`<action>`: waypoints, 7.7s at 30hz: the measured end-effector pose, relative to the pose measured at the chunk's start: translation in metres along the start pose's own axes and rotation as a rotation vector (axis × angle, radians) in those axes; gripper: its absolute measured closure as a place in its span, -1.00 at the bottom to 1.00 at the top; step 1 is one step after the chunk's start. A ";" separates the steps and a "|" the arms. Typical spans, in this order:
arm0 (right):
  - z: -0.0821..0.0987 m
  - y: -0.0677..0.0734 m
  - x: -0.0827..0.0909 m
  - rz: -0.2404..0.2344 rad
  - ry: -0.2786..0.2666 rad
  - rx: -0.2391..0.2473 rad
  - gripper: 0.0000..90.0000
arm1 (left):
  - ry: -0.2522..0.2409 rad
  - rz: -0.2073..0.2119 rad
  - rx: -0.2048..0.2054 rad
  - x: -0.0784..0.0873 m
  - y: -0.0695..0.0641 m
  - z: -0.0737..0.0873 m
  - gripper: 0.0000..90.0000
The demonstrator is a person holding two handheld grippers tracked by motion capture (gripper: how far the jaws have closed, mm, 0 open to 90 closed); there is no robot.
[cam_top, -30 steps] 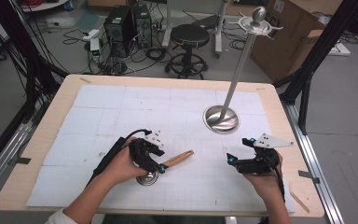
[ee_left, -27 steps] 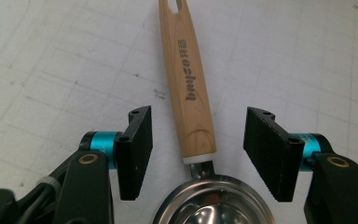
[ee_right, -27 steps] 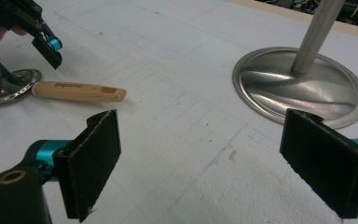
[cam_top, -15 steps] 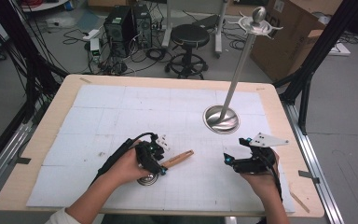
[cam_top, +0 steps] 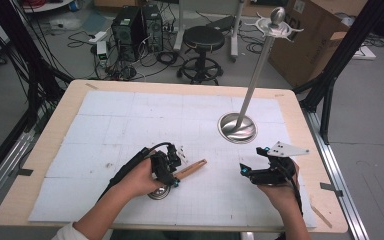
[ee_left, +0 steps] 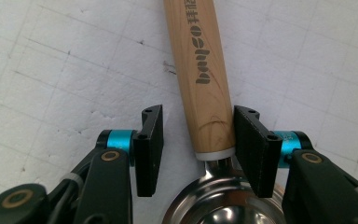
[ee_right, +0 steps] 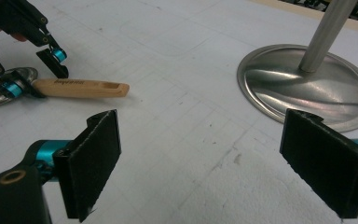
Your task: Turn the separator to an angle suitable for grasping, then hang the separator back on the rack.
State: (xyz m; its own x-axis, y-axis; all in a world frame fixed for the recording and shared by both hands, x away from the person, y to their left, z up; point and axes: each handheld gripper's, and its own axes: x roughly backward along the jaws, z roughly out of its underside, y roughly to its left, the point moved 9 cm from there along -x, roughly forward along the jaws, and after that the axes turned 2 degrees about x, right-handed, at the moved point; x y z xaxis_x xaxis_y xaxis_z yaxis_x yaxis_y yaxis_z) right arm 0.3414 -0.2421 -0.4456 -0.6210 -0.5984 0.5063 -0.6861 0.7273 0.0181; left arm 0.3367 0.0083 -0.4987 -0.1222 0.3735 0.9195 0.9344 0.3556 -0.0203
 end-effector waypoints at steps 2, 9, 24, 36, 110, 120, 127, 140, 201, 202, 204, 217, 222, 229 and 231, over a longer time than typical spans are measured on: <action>-0.001 0.001 0.000 -0.002 0.002 0.005 -0.75 | 0.008 0.000 -0.001 0.000 0.000 -0.001 0.21; 0.000 0.002 0.001 0.002 0.005 0.001 -0.75 | 0.019 0.007 -0.029 0.001 -0.003 -0.001 0.40; 0.004 0.000 -0.001 0.003 0.018 0.008 -0.75 | 0.024 0.021 0.025 0.002 -0.003 0.000 0.48; 0.004 0.004 -0.002 0.005 0.029 0.017 -0.75 | -0.042 -0.005 -0.082 0.003 -0.008 0.003 0.54; -0.119 0.083 -0.018 -0.320 -0.181 0.126 -0.75 | -0.782 0.164 -0.090 0.127 -0.001 0.007 0.53; -0.130 0.100 -0.022 -0.389 -0.195 0.144 -0.69 | -0.796 0.169 -0.095 0.126 -0.001 0.004 0.53; -0.138 0.113 -0.026 -0.436 -0.209 0.153 -0.68 | -0.792 0.168 -0.107 0.123 -0.005 0.001 0.53; -0.139 0.126 -0.034 -0.481 -0.199 0.174 -0.65 | -0.811 0.166 -0.112 0.124 -0.001 0.001 0.53; -0.150 0.105 -0.017 -0.506 -0.206 0.193 0.51 | -0.820 0.016 0.047 0.136 0.037 0.025 -0.19; -0.150 0.101 -0.014 -0.495 -0.208 0.191 0.51 | -0.822 0.008 0.058 0.137 0.039 0.027 -0.23; -0.150 0.093 -0.009 -0.475 -0.204 0.181 0.51 | -0.824 -0.011 0.073 0.139 0.043 0.030 -0.29; -0.159 0.046 0.018 -0.363 -0.193 0.158 0.51 | -0.827 -0.072 0.107 0.149 0.053 0.044 -0.53; -0.168 0.033 0.031 -0.331 -0.198 0.162 0.51 | -0.821 -0.082 0.117 0.150 0.055 0.048 -0.58; -0.181 0.015 0.050 -0.290 -0.203 0.165 0.51 | -0.825 -0.090 0.129 0.150 0.058 0.050 -0.63; -0.185 0.010 0.054 -0.281 -0.209 0.163 0.50 | -0.829 -0.089 0.125 0.150 0.057 0.050 -0.63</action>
State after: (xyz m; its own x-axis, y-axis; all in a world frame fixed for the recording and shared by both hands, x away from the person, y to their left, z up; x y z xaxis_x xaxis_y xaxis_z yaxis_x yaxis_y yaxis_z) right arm 0.3711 -0.2052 -0.2580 -0.4528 -0.8345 0.3139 -0.8812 0.4725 -0.0151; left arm 0.3554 0.1273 -0.3810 -0.4456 0.8303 0.3346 0.8716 0.4877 -0.0495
